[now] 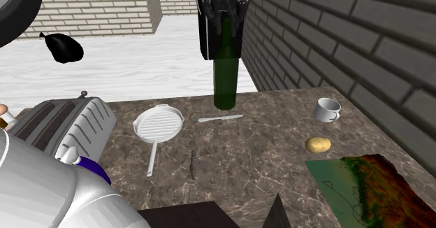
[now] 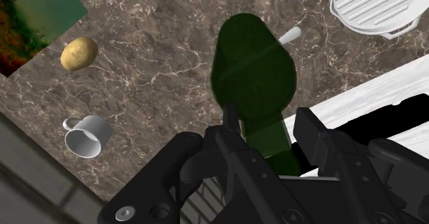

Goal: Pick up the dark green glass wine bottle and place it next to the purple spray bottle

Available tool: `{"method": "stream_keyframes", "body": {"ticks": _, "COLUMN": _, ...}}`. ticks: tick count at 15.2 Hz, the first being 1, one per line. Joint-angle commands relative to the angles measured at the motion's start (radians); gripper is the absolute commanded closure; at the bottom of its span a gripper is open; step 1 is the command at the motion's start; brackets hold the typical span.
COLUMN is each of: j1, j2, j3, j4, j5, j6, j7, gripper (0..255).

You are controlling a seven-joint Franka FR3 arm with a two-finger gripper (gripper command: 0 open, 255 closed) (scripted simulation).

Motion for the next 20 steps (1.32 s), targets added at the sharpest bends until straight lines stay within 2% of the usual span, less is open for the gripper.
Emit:
{"method": "stream_keyframes", "body": {"ticks": 1, "j1": 0.0, "j2": 0.002, "j3": 0.001, "j4": 0.031, "j5": 0.0, "j6": -0.028, "j7": 0.001, "gripper": 255}}
{"method": "stream_keyframes", "body": {"ticks": 11, "j1": 0.0, "j2": 0.051, "j3": 0.004, "j4": 0.222, "j5": -0.009, "j6": -0.172, "j7": 0.003, "gripper": 255}}
{"method": "stream_keyframes", "body": {"ticks": 20, "j1": 0.003, "j2": 0.124, "j3": 0.011, "j4": 0.437, "j5": -0.023, "j6": -0.315, "j7": 0.008, "gripper": 255}}
